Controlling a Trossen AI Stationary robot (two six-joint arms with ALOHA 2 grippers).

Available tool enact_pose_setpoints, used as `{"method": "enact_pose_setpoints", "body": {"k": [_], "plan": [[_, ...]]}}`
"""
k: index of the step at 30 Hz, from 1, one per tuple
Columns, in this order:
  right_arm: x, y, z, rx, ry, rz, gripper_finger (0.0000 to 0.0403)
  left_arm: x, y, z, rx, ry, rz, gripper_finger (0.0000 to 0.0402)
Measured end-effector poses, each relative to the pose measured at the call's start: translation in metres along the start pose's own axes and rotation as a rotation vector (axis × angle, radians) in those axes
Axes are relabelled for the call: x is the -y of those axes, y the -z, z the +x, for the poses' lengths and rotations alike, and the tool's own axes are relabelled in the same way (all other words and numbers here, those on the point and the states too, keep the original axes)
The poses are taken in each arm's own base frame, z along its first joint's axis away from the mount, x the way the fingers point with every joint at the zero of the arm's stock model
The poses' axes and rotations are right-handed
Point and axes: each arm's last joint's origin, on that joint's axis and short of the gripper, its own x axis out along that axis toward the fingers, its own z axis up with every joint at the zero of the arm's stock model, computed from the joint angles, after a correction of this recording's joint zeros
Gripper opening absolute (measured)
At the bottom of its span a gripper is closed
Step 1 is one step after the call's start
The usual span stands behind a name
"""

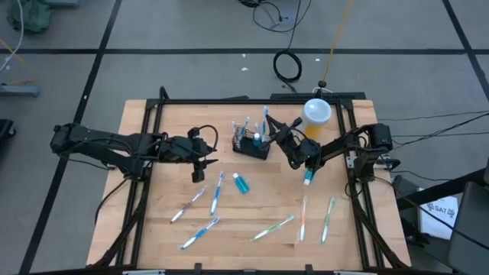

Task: Pick & Place toothbrushing station
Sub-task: Put the blue toothbrush into the black wire organizer

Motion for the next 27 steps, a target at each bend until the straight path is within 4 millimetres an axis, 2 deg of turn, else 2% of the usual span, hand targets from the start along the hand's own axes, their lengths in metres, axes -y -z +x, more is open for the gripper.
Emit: {"method": "enact_pose_setpoints", "body": {"k": [8, 22, 27], "plan": [[-0.008, -0.003, -0.009, 0.004, -0.040, -0.017, 0.0000, 0.000, 0.000, 0.000, 0.000, -0.001, 0.000, 0.0168], [-0.030, -0.014, -0.037, 0.019, -0.150, -0.050, 0.0000, 0.000, 0.000, 0.000, 0.000, -0.001, 0.000, 0.0168], [-0.032, -0.015, -0.043, -0.021, -0.095, -0.047, 0.0000, 0.000, 0.000, 0.000, 0.000, -0.001, 0.000, 0.0168]]}}
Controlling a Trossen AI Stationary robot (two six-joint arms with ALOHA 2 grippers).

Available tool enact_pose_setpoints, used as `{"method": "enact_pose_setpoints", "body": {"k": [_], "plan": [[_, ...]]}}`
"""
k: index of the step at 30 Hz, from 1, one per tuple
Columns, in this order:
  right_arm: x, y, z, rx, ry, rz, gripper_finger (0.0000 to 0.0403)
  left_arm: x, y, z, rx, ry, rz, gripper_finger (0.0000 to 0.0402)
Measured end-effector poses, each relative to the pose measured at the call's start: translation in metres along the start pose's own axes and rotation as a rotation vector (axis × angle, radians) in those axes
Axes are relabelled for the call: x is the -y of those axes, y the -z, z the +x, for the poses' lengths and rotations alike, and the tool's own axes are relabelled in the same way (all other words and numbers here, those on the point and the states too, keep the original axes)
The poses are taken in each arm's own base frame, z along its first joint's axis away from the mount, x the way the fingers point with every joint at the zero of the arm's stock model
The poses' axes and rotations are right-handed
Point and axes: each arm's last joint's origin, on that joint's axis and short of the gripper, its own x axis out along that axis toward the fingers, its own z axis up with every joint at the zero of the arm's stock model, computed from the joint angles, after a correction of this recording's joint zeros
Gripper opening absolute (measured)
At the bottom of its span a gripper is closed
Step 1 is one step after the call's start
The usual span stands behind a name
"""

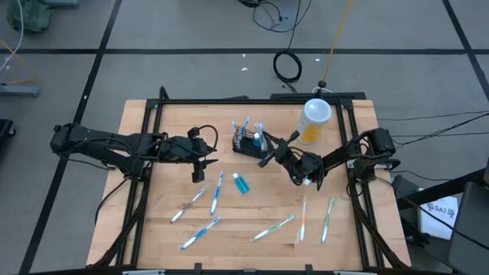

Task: Pick & Place toothbrushing station
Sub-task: Put the blue toothbrush into the black wire organizer

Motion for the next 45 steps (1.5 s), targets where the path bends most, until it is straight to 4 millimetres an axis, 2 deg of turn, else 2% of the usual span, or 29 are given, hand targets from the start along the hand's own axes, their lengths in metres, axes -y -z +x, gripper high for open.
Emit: {"method": "enact_pose_setpoints", "body": {"k": [22, 39, 45], "plan": [[-0.010, 0.015, -0.005, -0.126, -0.035, -0.008, 0.0000, 0.000, 0.000, 0.000, 0.000, 0.000, 0.000, 0.0168], [-0.018, 0.017, -0.015, -0.153, -0.089, -0.067, 0.0001, 0.000, 0.000, 0.000, 0.000, 0.000, 0.000, 0.0168], [-0.018, 0.018, -0.014, -0.154, -0.091, -0.111, 0.0028, 0.000, 0.000, 0.000, 0.000, 0.000, 0.000, 0.0168]]}}
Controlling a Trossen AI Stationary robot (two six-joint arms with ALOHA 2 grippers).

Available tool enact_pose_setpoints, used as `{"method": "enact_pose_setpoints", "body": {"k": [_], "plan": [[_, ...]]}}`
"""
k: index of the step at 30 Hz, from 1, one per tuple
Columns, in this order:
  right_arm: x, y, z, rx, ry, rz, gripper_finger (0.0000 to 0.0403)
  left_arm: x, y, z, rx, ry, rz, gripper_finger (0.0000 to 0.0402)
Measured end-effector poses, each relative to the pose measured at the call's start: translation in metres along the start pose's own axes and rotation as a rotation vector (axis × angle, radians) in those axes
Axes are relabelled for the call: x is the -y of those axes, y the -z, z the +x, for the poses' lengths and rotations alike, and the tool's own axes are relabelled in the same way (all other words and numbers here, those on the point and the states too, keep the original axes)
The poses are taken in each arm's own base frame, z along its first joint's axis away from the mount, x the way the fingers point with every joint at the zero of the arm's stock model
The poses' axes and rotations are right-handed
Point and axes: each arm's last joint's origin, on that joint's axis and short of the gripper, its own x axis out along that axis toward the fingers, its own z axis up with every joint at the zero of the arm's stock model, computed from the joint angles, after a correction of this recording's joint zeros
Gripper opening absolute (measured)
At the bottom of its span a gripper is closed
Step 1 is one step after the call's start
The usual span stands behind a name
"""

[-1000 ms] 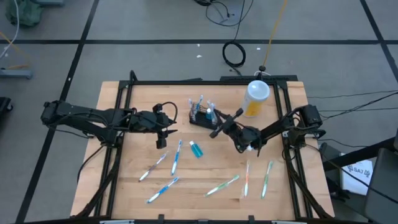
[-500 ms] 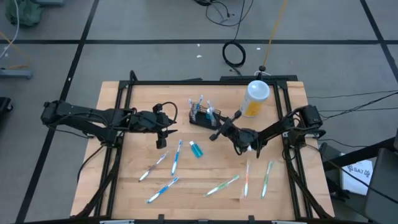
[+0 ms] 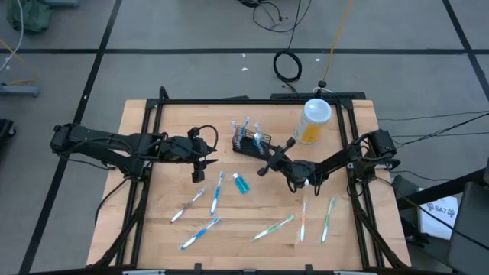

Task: Pick & Place toothbrushing station
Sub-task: Put the blue toothbrush into the black wire organizer

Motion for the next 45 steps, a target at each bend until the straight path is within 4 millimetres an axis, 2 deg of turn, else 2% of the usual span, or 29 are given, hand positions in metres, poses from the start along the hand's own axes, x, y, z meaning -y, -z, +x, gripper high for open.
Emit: {"method": "enact_pose_setpoints", "body": {"k": [5, 11, 16, 21, 26, 29, 32, 36, 40, 45], "plan": [[0.000, 0.000, 0.000, 0.000, 0.007, -0.005, 0.0072, 0.000, 0.000, 0.000, 0.000, 0.000, 0.000, 0.0168], [0.008, -0.007, -0.001, -0.007, 0.148, 0.005, 0.0123, 0.000, 0.000, 0.000, 0.000, 0.000, -0.001, 0.0168], [0.013, -0.016, -0.004, 0.035, 0.185, -0.010, 0.0150, 0.000, 0.000, 0.000, 0.000, 0.001, -0.038, 0.0168], [0.017, -0.033, -0.014, 0.055, 0.176, -0.105, 0.0172, 0.000, 0.000, 0.000, -0.001, 0.002, -0.110, 0.0168], [0.031, -0.059, -0.027, 0.099, 0.165, -0.054, 0.0192, 0.002, 0.001, 0.000, -0.008, 0.009, -0.214, 0.0168], [0.040, -0.070, -0.032, 0.092, 0.139, -0.078, 0.0200, 0.007, 0.007, 0.004, -0.076, 0.038, -0.273, 0.0168], [0.045, -0.075, -0.035, 0.070, 0.077, -0.079, 0.0206, 0.013, 0.013, 0.012, -0.155, 0.067, -0.347, 0.0168], [0.047, -0.071, -0.039, 0.035, -0.093, -0.024, 0.0208, 0.025, 0.024, 0.030, -0.273, 0.047, -0.463, 0.0168], [0.050, -0.073, -0.040, 0.055, -0.217, 0.037, 0.0208, 0.034, 0.039, 0.054, -0.383, -0.069, -0.539, 0.0168], [0.053, -0.077, -0.041, 0.079, -0.230, 0.060, 0.0204, 0.043, 0.059, 0.084, -0.487, -0.192, -0.717, 0.0168]]}}
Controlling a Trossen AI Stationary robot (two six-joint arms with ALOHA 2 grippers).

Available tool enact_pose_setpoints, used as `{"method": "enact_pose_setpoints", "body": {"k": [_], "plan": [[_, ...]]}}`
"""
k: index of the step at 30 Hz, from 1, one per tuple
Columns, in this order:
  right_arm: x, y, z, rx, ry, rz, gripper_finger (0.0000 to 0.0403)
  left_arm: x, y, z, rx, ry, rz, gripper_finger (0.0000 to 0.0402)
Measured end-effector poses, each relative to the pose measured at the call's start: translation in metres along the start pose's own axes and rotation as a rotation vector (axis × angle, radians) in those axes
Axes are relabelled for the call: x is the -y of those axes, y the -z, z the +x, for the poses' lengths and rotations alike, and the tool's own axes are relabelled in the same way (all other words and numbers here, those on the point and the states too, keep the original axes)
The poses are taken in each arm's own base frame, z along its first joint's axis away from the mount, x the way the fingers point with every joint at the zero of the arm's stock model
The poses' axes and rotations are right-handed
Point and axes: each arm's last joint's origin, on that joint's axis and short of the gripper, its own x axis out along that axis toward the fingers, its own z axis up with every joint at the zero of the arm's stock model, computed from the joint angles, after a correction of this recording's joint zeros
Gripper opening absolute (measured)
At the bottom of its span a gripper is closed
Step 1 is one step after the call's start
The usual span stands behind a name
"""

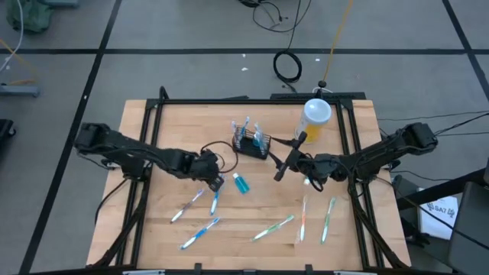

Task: Pick & Place toothbrushing station
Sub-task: Put the blue toothbrush into the black wire organizer

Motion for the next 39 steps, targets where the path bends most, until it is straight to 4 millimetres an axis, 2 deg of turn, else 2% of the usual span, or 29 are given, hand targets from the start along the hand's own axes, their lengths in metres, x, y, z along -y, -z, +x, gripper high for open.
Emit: {"method": "enact_pose_setpoints", "body": {"k": [7, 16, 19, 26, 29, 32, 35, 39], "plan": [[0.000, 0.000, 0.000, 0.003, 0.001, -0.021, 0.0202, 0.008, 0.008, 0.037, -0.095, -0.005, -0.075, 0.0168], [0.000, 0.000, 0.000, 0.003, 0.002, -0.023, 0.0201, 0.002, 0.005, 0.055, -0.127, -0.048, -0.101, 0.0164], [0.000, 0.000, 0.000, 0.002, 0.002, -0.005, 0.0201, 0.001, 0.004, 0.055, -0.137, -0.045, -0.076, 0.0138], [0.000, 0.000, 0.000, -0.003, -0.001, 0.024, 0.0201, 0.001, 0.004, 0.056, -0.136, -0.037, 0.028, 0.0036], [0.000, 0.000, 0.000, -0.002, -0.002, 0.049, 0.0201, 0.003, 0.004, 0.051, -0.107, -0.031, 0.056, 0.0008], [0.000, 0.000, 0.000, -0.002, -0.002, 0.051, 0.0201, 0.007, 0.001, 0.040, -0.039, -0.002, 0.073, 0.0014], [0.000, 0.000, 0.000, -0.002, -0.002, 0.050, 0.0201, 0.011, -0.006, 0.021, 0.051, 0.056, 0.096, 0.0016], [0.000, 0.000, 0.000, -0.002, -0.002, 0.051, 0.0201, 0.012, -0.017, -0.013, 0.237, 0.102, 0.125, 0.0004]]}}
